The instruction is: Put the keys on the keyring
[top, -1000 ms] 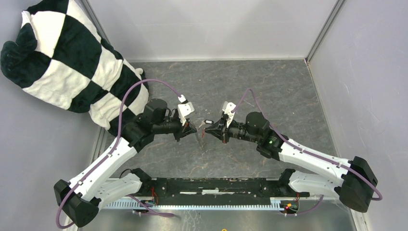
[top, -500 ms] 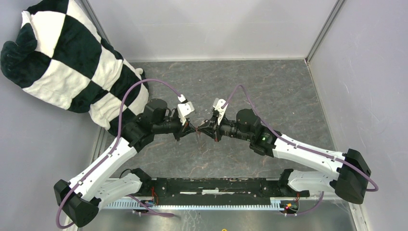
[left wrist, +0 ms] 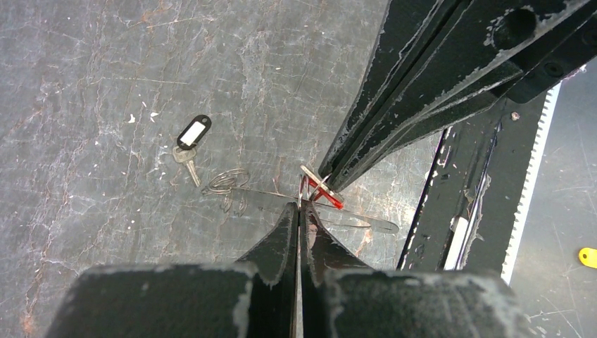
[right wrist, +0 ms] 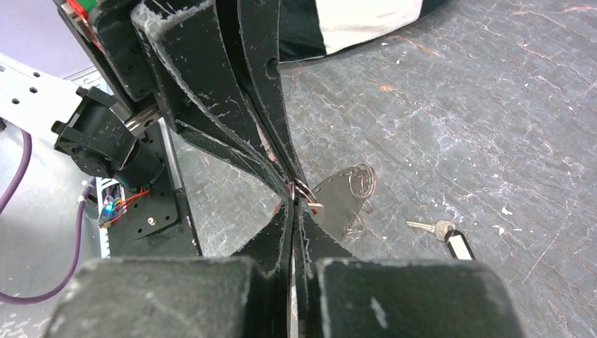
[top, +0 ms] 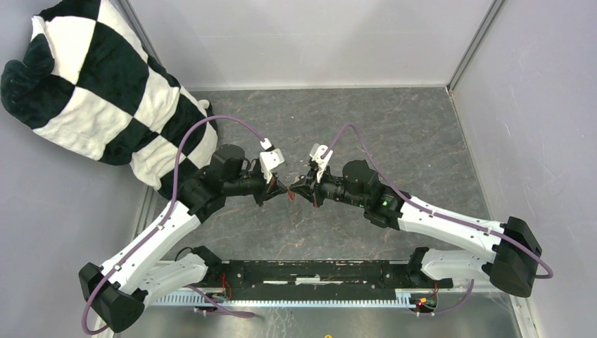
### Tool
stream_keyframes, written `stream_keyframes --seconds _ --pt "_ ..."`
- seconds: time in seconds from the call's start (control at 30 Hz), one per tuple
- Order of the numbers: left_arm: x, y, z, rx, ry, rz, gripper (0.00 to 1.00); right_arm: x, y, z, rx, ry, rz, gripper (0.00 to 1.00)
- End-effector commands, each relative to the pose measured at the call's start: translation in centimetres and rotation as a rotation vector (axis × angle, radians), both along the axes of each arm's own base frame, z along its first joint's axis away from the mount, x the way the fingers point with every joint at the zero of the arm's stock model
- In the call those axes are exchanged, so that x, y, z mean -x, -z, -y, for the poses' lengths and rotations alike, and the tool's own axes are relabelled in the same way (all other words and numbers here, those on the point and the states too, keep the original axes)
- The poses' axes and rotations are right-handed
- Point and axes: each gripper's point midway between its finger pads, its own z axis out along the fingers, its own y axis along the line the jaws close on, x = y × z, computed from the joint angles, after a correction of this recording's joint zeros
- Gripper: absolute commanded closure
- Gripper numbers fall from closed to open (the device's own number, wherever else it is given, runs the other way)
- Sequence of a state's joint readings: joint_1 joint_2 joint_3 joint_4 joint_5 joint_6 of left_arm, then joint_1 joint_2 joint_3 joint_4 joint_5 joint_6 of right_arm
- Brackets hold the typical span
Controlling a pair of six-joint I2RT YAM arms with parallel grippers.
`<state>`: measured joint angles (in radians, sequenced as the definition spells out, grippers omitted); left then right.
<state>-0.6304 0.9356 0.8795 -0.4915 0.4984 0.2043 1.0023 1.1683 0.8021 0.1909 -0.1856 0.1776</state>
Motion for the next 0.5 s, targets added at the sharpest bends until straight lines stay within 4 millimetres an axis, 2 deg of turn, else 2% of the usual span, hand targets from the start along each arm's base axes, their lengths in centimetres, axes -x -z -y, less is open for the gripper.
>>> stream_keyframes --seconds 0.0,0.23,0.47 --pt "-0.78 -2.77 0.61 0.067 -0.014 0.061 0.98 -0.39 -2.5 -0.8 -0.049 0.008 0.041 0.99" --pt "-0.78 -3.16 0.7 0.076 -0.015 0.061 0.98 -0.4 -2.32 -1.29 -0.047 0.018 0.043 0.99" --pt "-0.58 -3.03 0.66 0.076 -0.01 0.059 0.98 -1.22 -2.62 -0.84 -0.052 0.082 0.054 0.99"
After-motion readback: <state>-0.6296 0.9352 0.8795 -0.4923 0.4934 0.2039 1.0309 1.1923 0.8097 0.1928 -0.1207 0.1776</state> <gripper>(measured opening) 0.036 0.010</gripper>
